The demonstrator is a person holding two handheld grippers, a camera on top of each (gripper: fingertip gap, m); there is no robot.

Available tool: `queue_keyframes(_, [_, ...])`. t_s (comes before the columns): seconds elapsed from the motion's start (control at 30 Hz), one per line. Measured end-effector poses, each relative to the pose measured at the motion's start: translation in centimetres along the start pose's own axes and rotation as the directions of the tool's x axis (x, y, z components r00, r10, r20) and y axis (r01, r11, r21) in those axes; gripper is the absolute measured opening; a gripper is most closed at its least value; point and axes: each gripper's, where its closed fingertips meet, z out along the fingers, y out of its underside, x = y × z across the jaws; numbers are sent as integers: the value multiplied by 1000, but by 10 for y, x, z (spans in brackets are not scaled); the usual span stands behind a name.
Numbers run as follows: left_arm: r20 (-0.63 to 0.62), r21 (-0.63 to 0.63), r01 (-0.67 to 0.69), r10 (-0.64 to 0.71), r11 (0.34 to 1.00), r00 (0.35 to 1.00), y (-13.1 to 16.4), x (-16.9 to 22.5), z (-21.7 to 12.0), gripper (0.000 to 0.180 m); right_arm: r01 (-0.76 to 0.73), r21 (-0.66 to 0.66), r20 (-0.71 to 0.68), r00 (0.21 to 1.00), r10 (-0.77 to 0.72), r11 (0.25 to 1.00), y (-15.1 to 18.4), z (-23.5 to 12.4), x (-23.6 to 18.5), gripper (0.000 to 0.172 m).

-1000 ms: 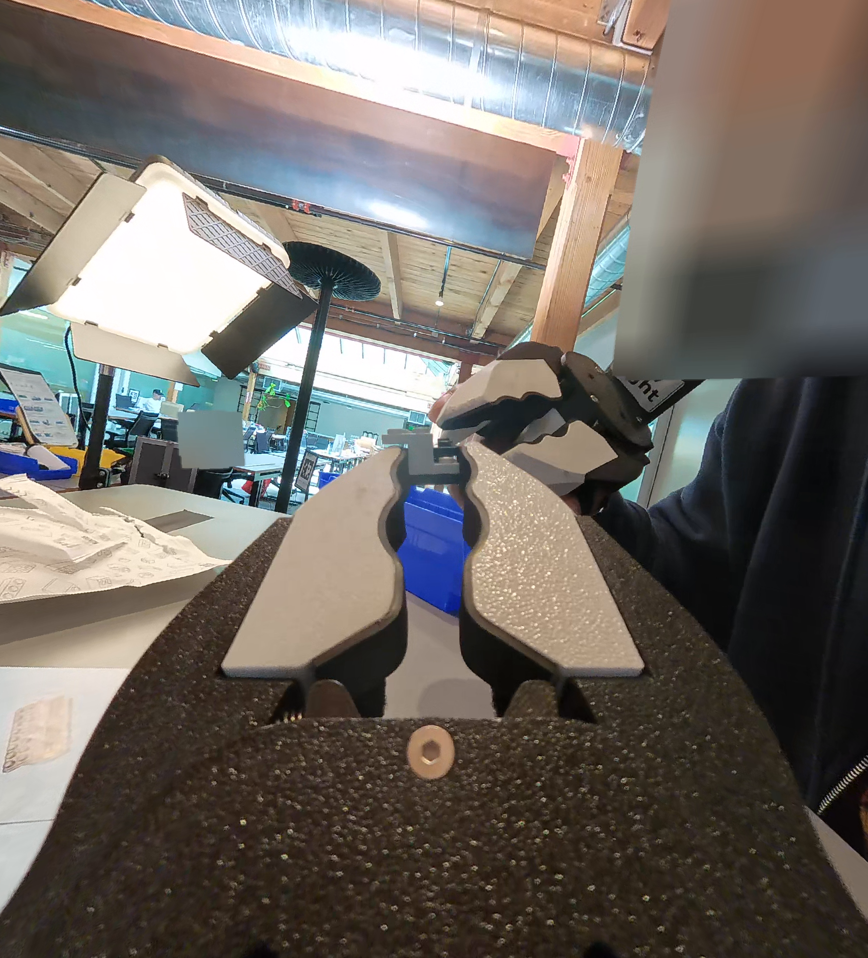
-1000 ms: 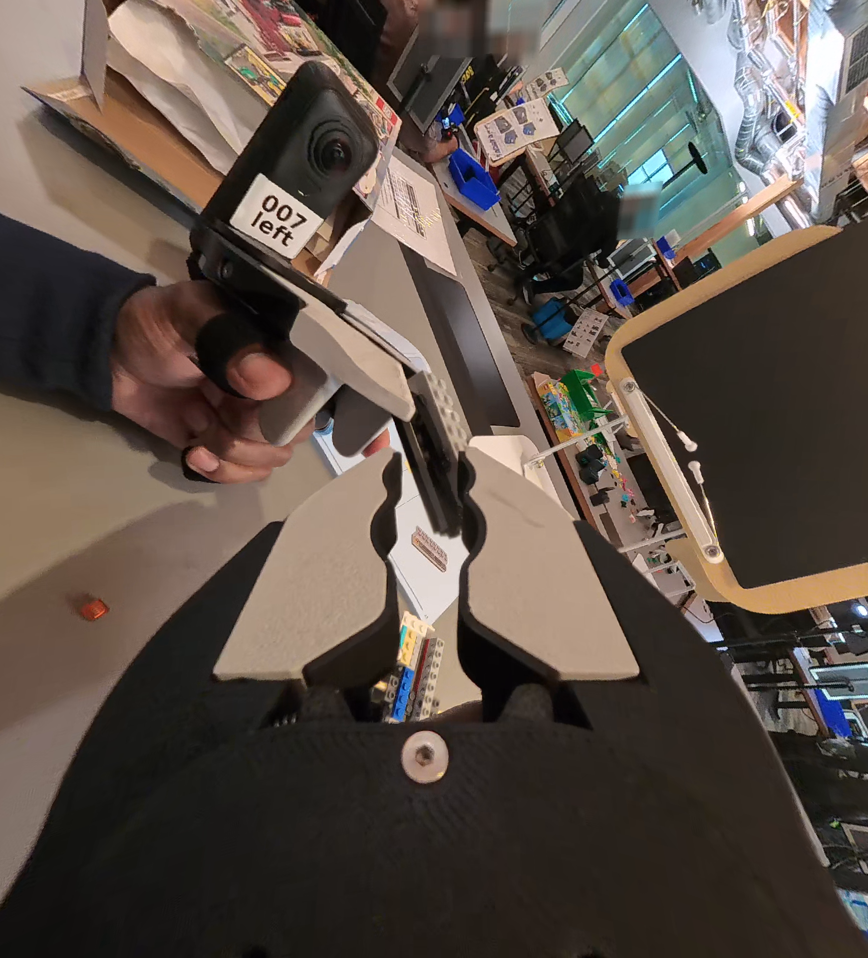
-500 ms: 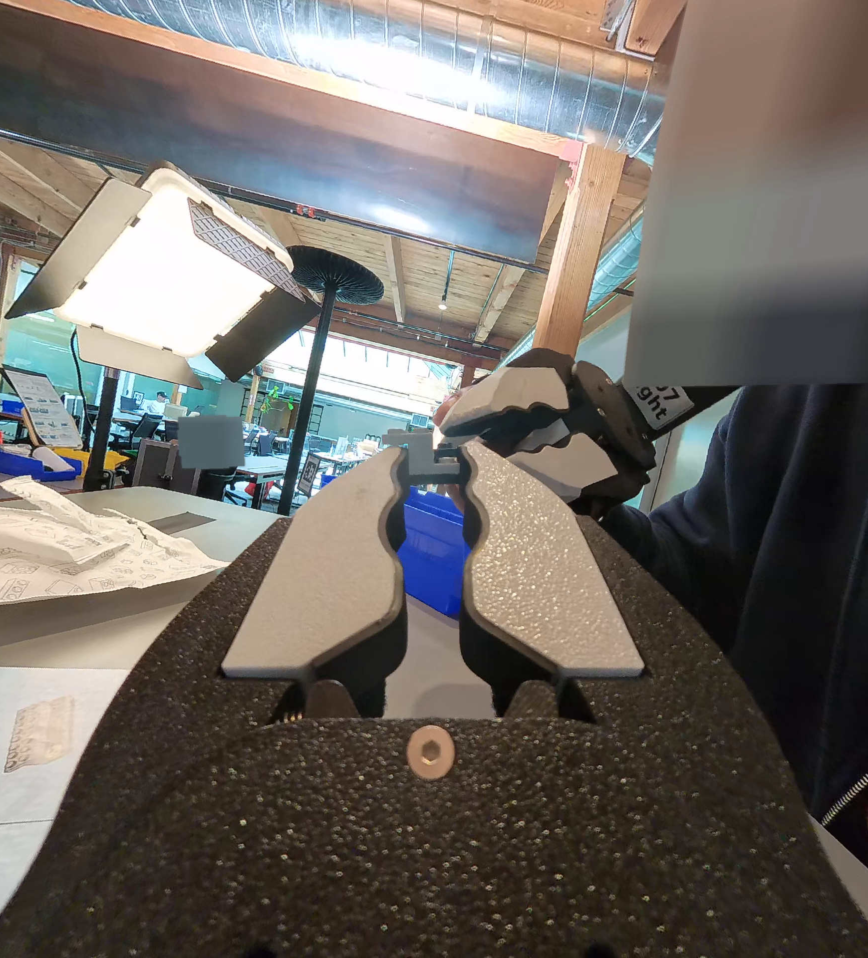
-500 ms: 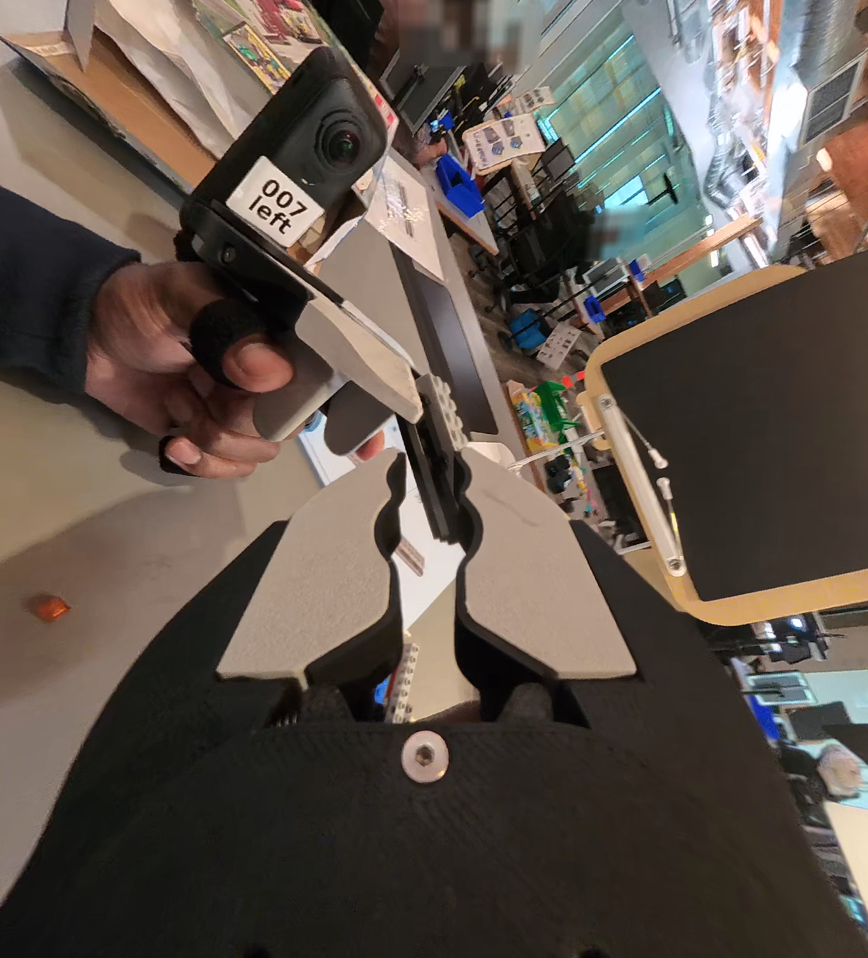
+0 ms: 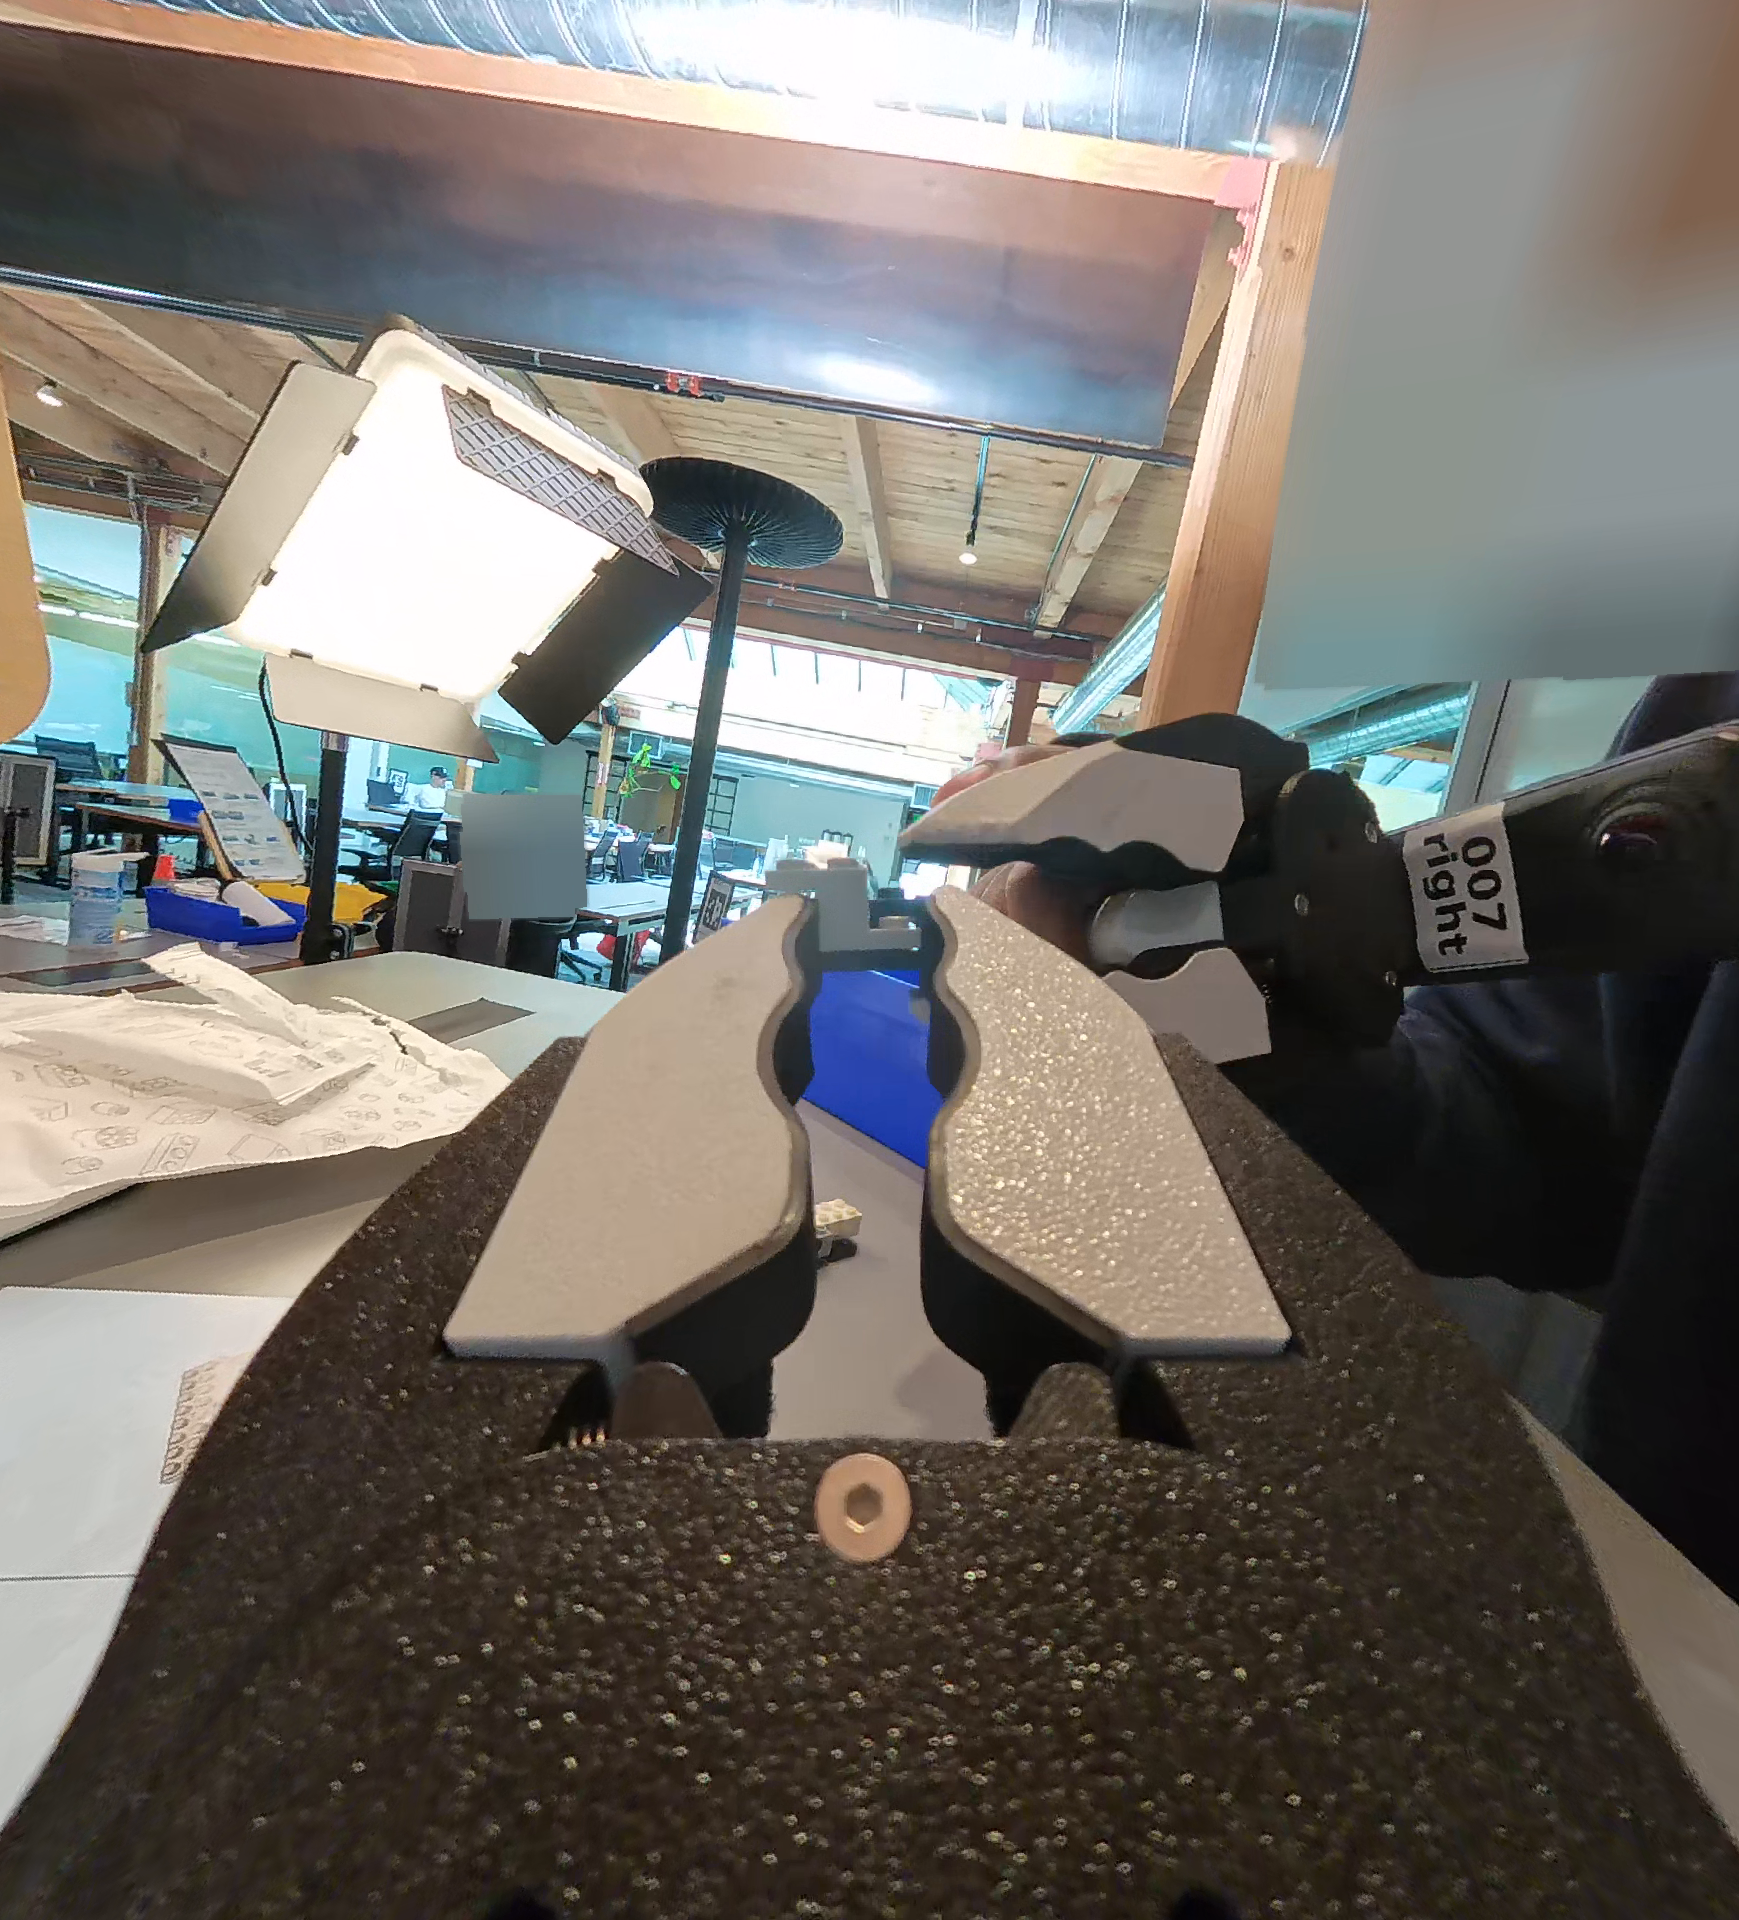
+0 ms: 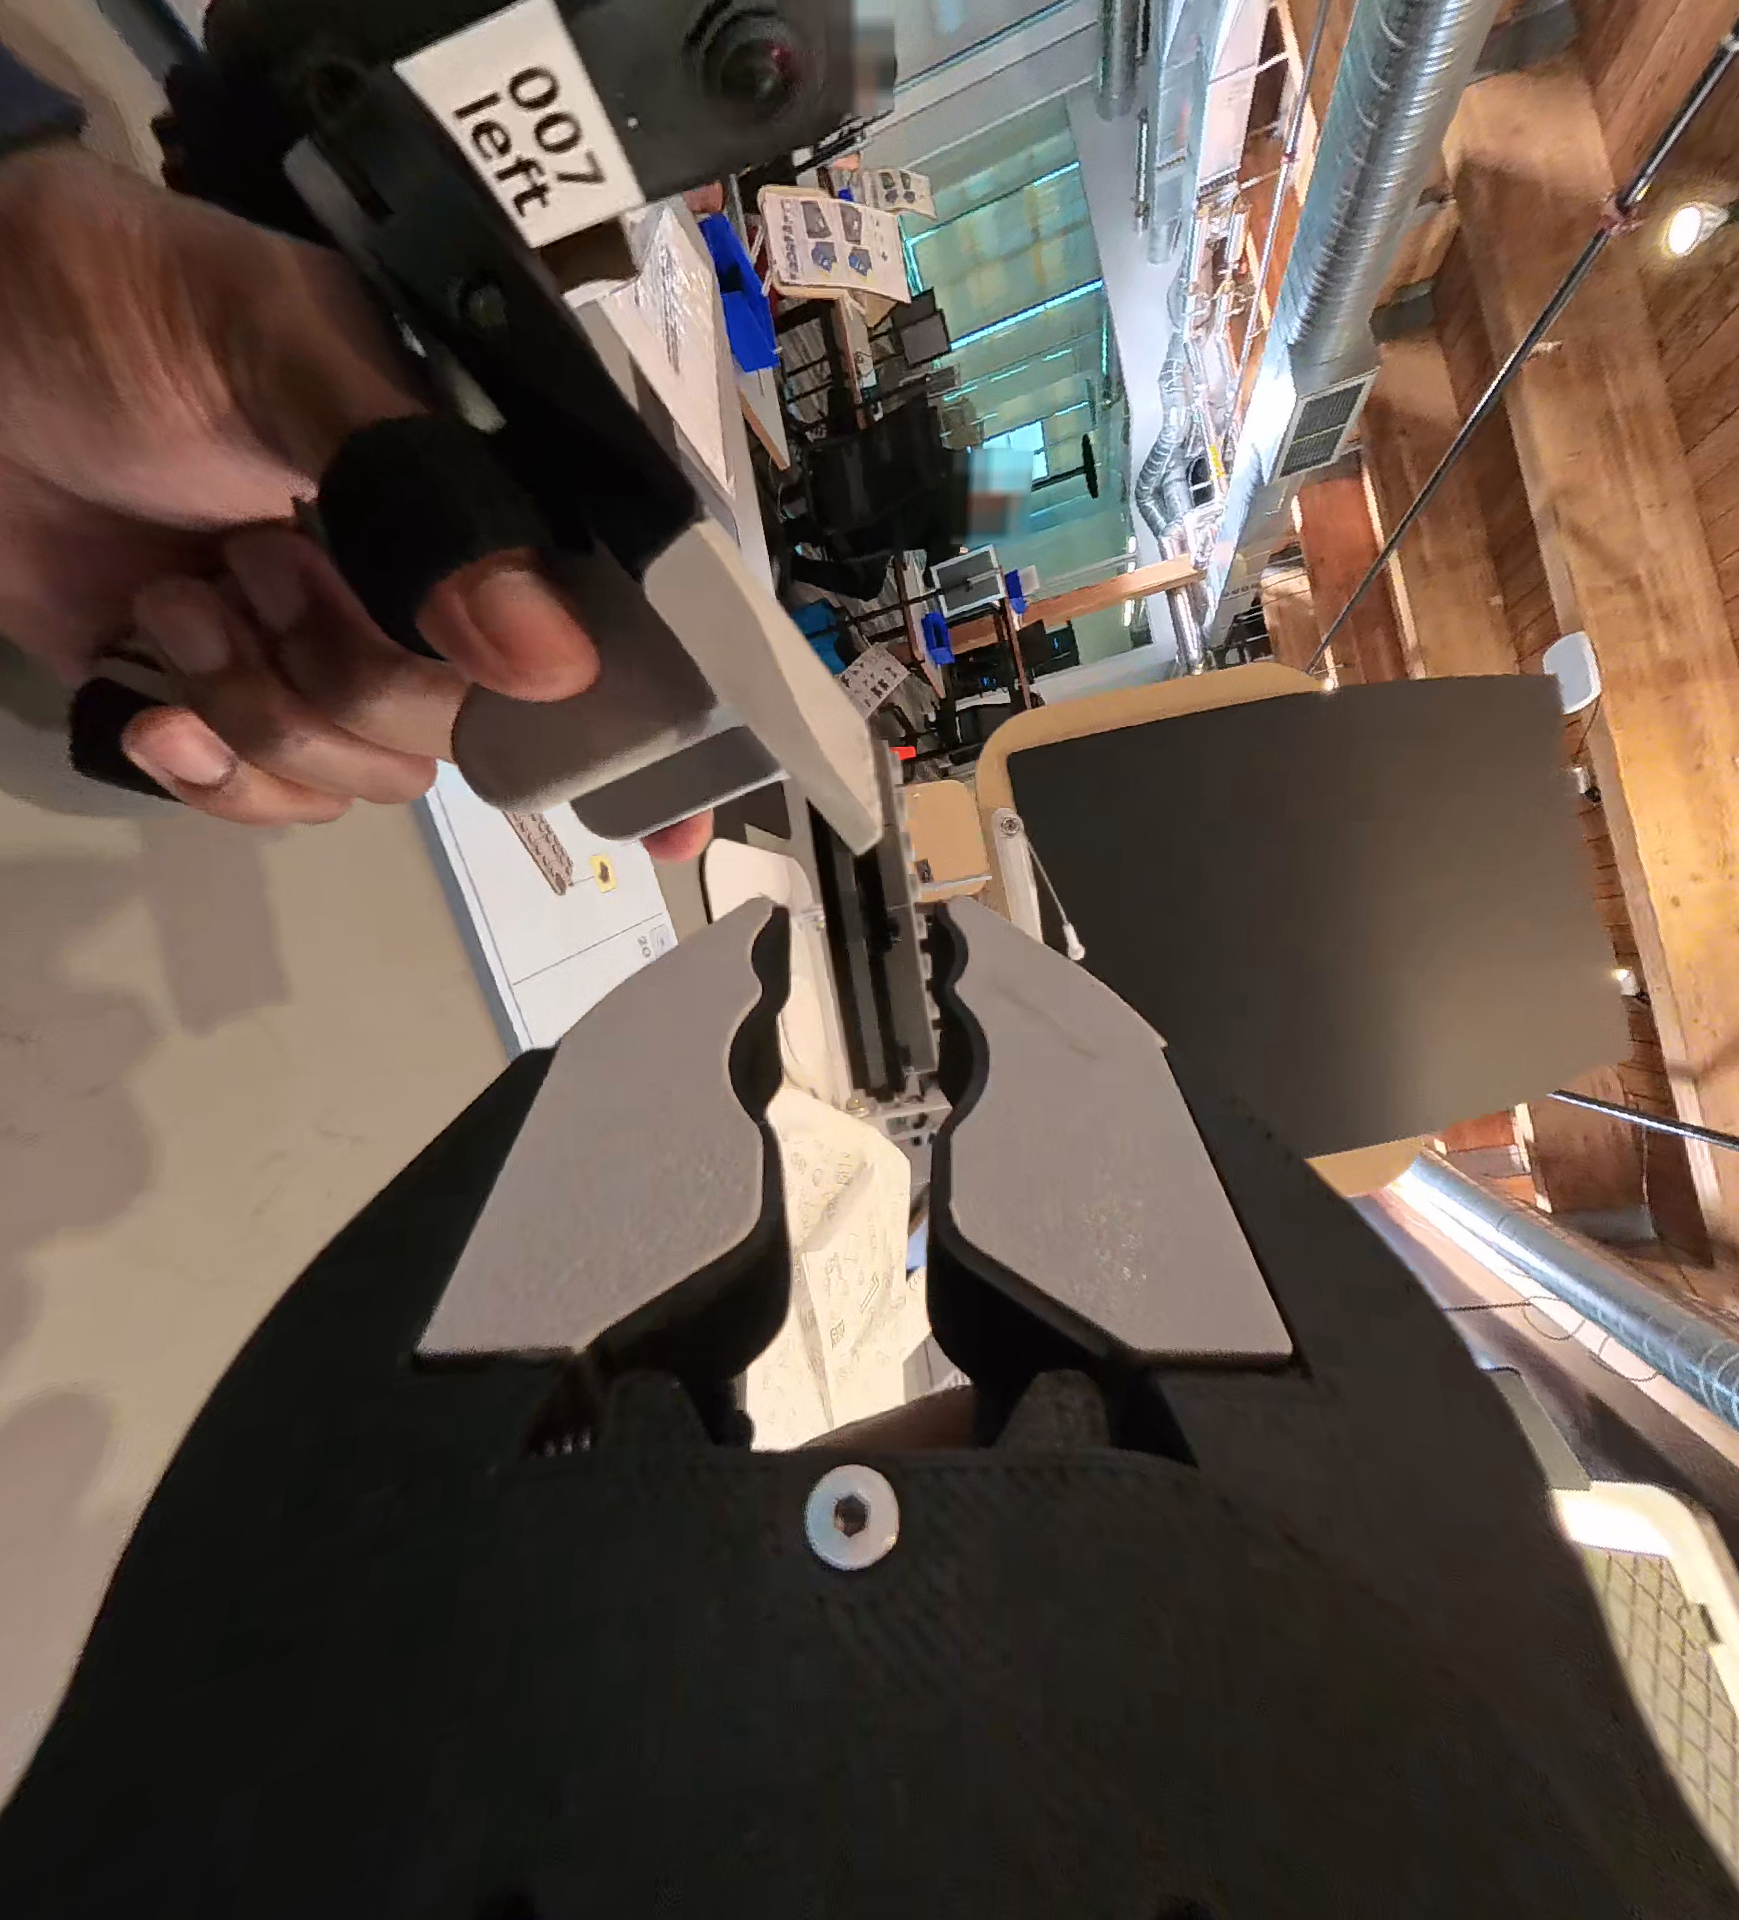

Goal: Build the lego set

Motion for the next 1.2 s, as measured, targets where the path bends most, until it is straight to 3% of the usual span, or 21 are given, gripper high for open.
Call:
queue_keyframes(0.57, [-1,-5,-2,2,1000,1000,1,1,1,17,93,-13,-90,992,-94,996,6,5,1,13])
queue_keyframes(1.2, [-38,-8,11,-11,1000,999,1,7,2,18,74,31,-28,997,-73,997,7,0,2,11])
